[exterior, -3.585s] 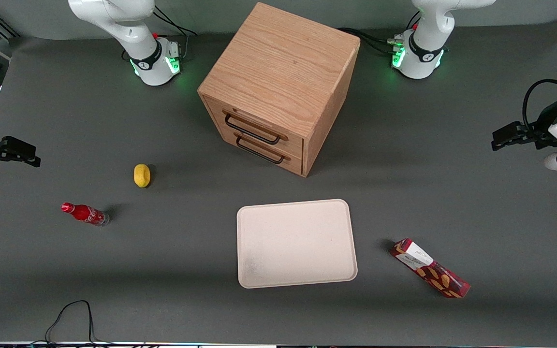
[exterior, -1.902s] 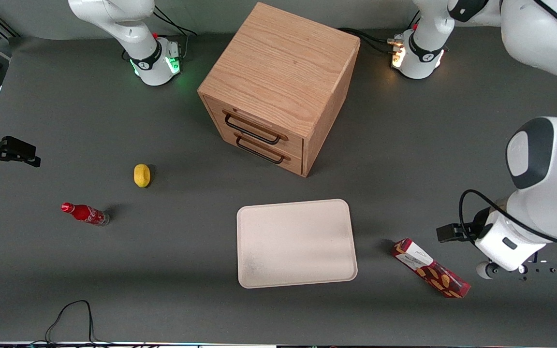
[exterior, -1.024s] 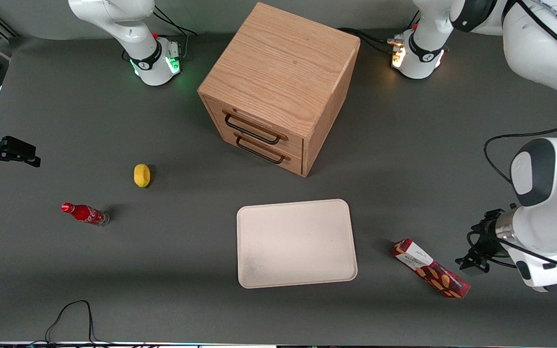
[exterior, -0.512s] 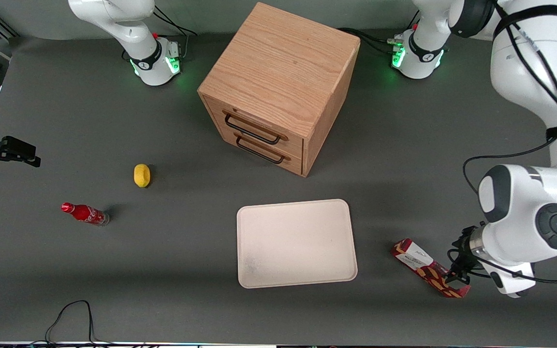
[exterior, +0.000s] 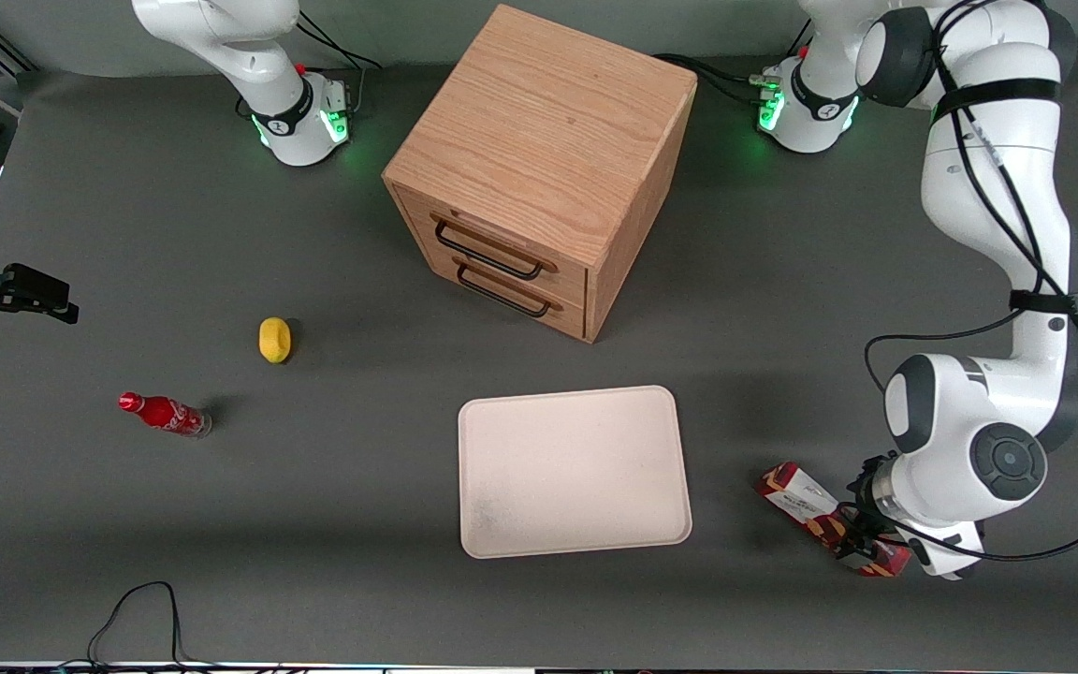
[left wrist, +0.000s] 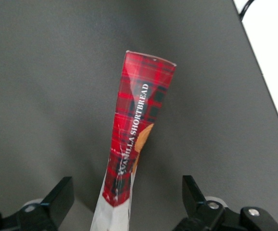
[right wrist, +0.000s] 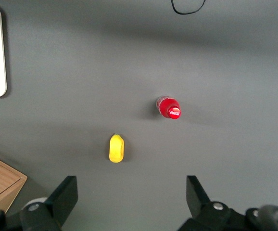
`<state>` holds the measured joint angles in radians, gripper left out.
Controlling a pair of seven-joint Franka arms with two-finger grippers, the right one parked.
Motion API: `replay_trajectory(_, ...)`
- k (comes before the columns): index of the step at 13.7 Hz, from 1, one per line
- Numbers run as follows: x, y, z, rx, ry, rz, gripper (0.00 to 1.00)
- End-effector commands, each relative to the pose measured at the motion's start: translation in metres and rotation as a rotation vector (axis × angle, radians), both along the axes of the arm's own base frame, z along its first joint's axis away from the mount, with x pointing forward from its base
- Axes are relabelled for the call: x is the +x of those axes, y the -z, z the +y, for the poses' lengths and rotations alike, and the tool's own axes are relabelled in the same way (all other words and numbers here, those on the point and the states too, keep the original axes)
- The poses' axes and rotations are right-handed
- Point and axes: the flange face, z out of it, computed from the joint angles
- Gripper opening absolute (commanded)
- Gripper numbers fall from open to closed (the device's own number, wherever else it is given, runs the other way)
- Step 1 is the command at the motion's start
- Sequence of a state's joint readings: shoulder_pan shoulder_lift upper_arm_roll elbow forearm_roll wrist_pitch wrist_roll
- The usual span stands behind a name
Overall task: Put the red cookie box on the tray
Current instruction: 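Close the left gripper on the shortbread box's end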
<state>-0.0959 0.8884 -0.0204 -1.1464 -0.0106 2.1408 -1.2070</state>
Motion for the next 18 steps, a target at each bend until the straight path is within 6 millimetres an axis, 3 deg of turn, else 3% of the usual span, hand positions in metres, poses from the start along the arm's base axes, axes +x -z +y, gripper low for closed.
replay_trajectory(1, 0.001, 0.005, 0.002, 0.002, -0.035, -0.005, 1.00)
replay_trajectory(3, 0.000, 0.011, 0.002, 0.004, -0.035, 0.002, 0.98)
replay_trajectory(4, 0.001, 0.012, 0.002, 0.002, -0.037, -0.007, 0.88)
replay_trajectory(5, 0.002, 0.012, 0.002, -0.001, -0.043, -0.013, 0.65)
replay_trajectory(7, 0.002, 0.013, 0.002, -0.002, -0.050, -0.011, 0.31)
replay_trajectory(8, 0.002, 0.013, 0.003, -0.002, -0.052, -0.012, 0.16)
replay_trajectory(9, 0.002, 0.013, 0.005, -0.002, -0.053, -0.012, 0.07)
replay_trajectory(11, 0.003, 0.013, 0.009, 0.001, -0.051, -0.013, 0.00)
replay_trajectory(14, 0.003, 0.009, 0.009, 0.005, -0.046, -0.013, 0.00)
replay_trajectory(17, 0.003, -0.020, 0.009, 0.008, -0.040, -0.005, 0.00)
replay_trajectory(18, 0.003, -0.040, 0.008, 0.008, -0.038, 0.009, 0.00)
